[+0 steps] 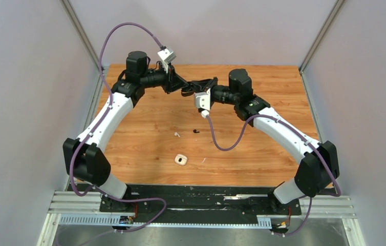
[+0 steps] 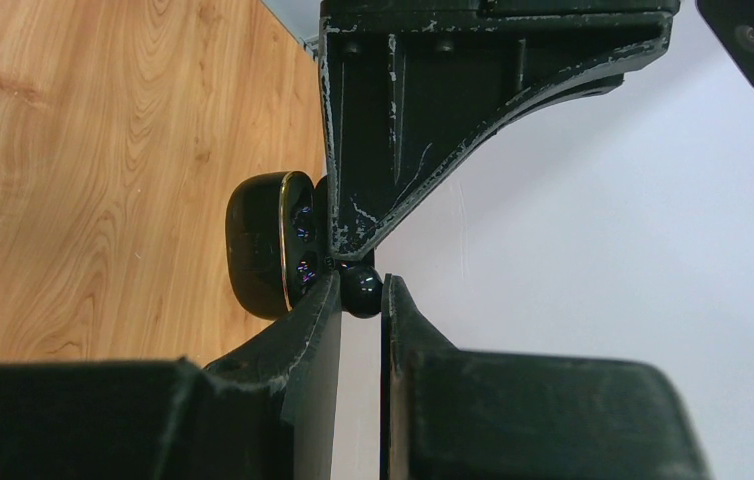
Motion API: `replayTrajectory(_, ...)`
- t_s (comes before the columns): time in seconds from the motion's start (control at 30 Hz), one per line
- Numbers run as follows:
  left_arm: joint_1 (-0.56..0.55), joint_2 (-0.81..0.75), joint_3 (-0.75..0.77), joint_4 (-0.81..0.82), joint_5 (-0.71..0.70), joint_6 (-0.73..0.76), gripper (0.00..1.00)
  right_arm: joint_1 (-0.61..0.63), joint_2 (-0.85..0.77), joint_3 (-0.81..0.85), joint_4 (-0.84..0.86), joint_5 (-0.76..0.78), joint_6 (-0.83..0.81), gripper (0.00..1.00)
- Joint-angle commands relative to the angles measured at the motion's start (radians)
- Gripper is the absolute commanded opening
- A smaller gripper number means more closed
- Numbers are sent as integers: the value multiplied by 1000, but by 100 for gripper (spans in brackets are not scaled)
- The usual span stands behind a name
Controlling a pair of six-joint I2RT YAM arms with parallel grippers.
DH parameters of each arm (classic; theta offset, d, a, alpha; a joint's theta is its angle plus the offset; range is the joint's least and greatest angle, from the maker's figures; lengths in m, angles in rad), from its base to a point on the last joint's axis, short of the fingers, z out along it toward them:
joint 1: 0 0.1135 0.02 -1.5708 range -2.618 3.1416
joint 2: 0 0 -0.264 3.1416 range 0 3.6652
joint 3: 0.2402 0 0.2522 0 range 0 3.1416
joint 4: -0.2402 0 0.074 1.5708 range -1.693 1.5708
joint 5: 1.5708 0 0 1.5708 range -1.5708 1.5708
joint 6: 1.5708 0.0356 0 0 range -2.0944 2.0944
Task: Insert the wireless bluetooth earbuds into the charging case
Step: Place the earbud in the charging case.
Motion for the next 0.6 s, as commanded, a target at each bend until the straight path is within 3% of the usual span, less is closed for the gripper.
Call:
replayTrajectory(0.0, -3, -50, 35, 48, 26, -29, 0, 4, 16, 32, -21, 5, -51, 0)
replayTrajectory(0.33, -4, -52, 17, 95, 52, -47, 0, 2, 12, 31, -37, -30, -78, 0)
replayTrajectory(0.57, -4, -77, -24, 128, -14, -54, 0, 5, 24, 61, -112, -1, -42, 2)
